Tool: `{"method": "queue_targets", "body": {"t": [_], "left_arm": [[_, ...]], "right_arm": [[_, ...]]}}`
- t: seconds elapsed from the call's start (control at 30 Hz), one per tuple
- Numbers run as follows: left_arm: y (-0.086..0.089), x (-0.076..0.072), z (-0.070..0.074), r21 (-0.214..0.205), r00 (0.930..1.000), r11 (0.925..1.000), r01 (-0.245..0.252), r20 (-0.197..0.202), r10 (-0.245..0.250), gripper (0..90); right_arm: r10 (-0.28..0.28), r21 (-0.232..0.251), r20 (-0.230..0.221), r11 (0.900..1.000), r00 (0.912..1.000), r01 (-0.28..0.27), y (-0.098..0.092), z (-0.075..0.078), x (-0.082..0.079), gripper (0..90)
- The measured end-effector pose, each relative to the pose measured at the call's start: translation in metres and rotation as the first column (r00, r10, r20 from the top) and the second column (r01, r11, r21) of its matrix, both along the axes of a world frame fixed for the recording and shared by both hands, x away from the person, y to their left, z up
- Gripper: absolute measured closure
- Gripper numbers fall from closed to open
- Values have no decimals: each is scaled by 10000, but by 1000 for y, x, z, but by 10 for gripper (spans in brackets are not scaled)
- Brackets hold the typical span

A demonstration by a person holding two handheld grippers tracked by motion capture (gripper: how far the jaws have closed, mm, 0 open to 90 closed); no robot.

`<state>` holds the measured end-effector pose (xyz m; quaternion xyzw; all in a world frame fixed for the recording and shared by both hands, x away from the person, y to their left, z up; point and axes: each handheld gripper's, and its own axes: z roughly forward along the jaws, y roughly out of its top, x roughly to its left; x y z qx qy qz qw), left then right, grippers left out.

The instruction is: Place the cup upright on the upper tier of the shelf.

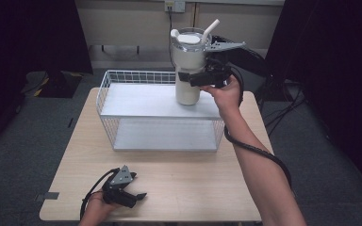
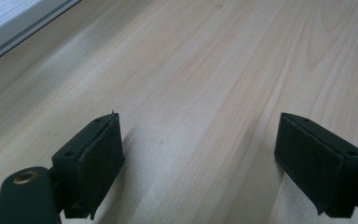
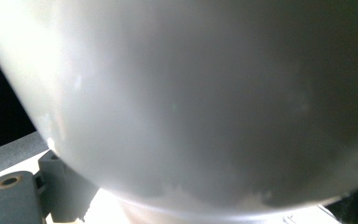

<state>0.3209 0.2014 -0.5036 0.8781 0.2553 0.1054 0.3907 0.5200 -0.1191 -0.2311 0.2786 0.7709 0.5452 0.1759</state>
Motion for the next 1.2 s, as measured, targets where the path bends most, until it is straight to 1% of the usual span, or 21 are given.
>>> {"method": "queue_targets", "body": {"t": [0.2,0.27,0.53,0.7,0.8,0.93,1.2], "left_arm": [[0,0,0,-11,10000,10000,26,2,-26,148],[0,0,0,-14,10000,10000,26,0,-26,148],[0,0,0,5,10000,10000,1,14,-1,148],[0,0,0,8,10000,10000,11,-10,-11,148],[0,0,0,-3,10000,10000,4,7,-4,148],[0,0,0,-11,10000,10000,15,29,-15,148],[0,0,0,-16,10000,10000,11,29,-11,148]], "right_arm": [[-193,84,97,9998,9998,192,0,-4,2,93],[-221,101,15,9997,9998,221,0,-4,3,93],[-337,-51,71,9994,9994,337,1,-7,5,92],[-369,18,40,9993,9993,369,3,-10,7,92],[-431,-27,48,9991,9991,431,4,-11,8,92],[-495,-41,-49,9988,9988,495,4,-13,9,92],[-536,-43,22,9986,9986,536,6,-15,11,92]]}}
